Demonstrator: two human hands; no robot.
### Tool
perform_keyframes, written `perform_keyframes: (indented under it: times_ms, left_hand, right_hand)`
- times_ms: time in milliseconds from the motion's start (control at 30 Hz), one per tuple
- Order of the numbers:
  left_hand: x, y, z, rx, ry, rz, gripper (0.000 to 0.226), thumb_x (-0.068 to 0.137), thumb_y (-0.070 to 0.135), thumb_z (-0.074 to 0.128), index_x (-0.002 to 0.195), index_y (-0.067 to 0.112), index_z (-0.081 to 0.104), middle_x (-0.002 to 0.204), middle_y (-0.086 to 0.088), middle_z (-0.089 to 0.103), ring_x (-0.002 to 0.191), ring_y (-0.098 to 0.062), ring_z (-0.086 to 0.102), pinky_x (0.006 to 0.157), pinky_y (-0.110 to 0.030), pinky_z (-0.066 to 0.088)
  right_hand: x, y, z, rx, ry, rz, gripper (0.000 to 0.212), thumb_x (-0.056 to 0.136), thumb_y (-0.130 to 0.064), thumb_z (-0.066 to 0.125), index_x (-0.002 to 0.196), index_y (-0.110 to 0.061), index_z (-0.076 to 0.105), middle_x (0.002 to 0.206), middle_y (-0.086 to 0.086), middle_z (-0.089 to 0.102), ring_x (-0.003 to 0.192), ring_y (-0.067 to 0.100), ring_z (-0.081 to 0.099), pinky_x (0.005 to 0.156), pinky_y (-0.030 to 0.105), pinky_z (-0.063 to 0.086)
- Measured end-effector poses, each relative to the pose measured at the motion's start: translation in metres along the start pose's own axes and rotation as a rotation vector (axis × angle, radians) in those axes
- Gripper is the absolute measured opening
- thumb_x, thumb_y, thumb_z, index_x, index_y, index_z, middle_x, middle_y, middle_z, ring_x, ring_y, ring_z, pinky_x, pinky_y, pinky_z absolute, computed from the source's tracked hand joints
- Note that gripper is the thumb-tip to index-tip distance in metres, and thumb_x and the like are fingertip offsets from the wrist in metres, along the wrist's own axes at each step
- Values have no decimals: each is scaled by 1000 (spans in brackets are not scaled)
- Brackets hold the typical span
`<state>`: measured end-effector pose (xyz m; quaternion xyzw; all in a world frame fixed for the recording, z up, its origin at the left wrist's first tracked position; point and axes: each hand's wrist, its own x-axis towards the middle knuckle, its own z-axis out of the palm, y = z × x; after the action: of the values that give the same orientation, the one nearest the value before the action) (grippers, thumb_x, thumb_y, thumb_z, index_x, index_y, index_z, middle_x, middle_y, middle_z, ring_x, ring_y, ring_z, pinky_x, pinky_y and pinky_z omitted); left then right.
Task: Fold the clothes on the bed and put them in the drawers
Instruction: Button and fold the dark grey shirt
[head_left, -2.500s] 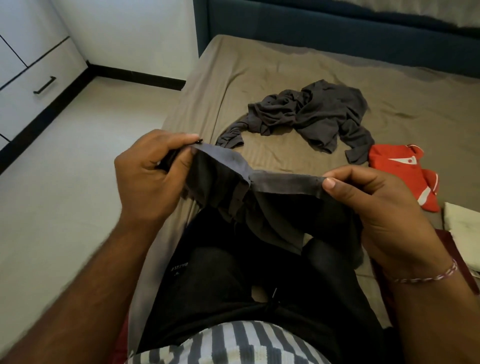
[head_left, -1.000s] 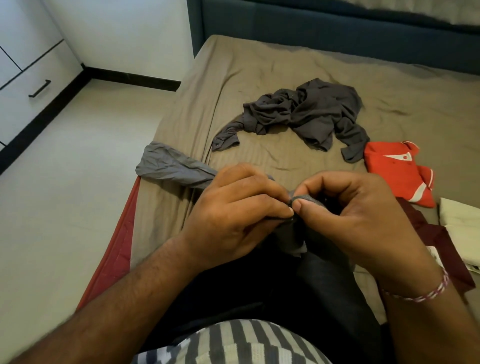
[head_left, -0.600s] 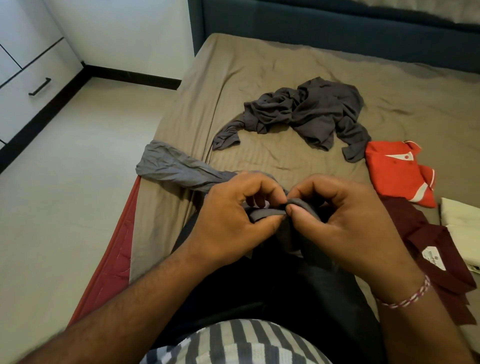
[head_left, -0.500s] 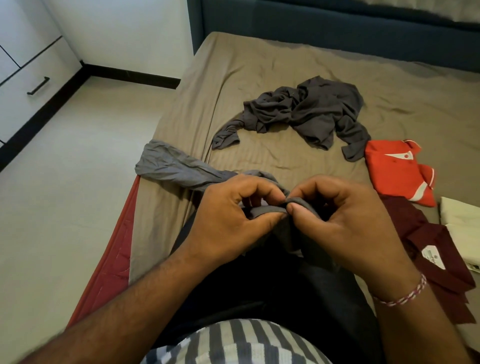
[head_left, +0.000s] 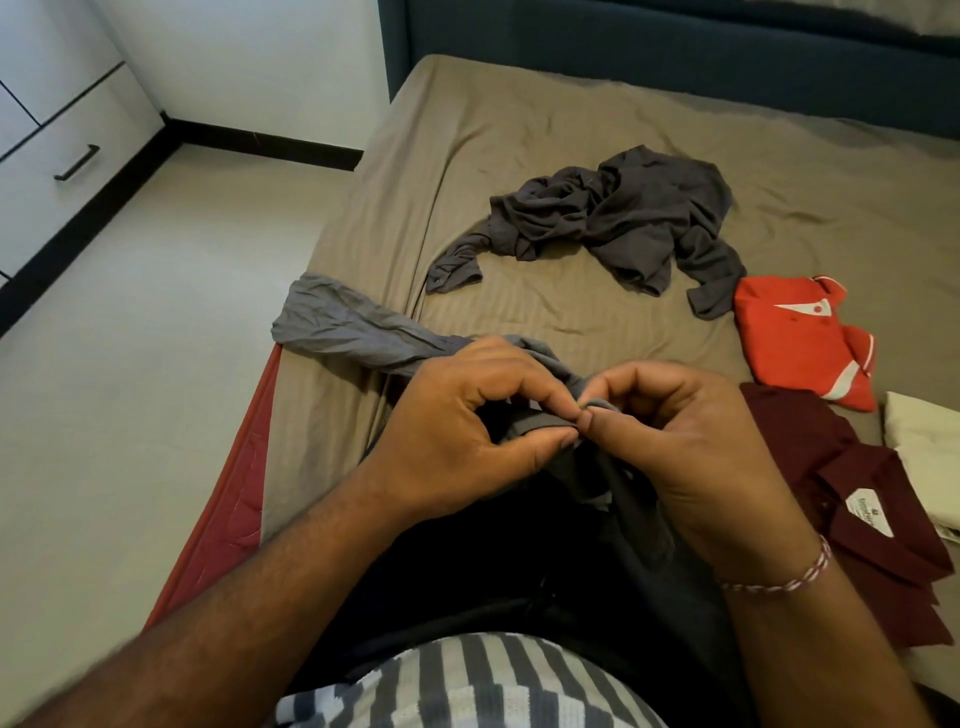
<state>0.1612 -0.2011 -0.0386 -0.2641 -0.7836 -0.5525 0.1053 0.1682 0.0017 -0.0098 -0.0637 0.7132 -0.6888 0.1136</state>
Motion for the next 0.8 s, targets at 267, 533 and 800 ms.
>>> perform_keyframes:
  times_ms: [267,533,800]
  left_hand:
    - [-2,-7,5,-117,4,-32,21,81,3,85,99,13,78,98,3,76,93,-23,71,81,-46,59]
    - [-6,-9,13,-140,192,-125,30,85,12,81,114,15,74,97,5,72,91,-24,71,81,-39,60]
    - [-5,-6,16,-119,251,-205,20,82,12,83,99,20,79,96,7,78,94,-19,75,80,-35,61]
  right_hand:
    - [0,9,2,170,25,71,11,72,-21,79,80,-14,78,73,10,72,67,16,66,61,20,54]
    - [-2,2,8,-3,103,-107,8,82,-10,76,89,-7,77,84,7,79,76,14,76,67,19,58]
    - [-2,4,12,-185,173,-209,13,85,2,78,92,-9,78,89,1,79,84,15,76,76,24,59]
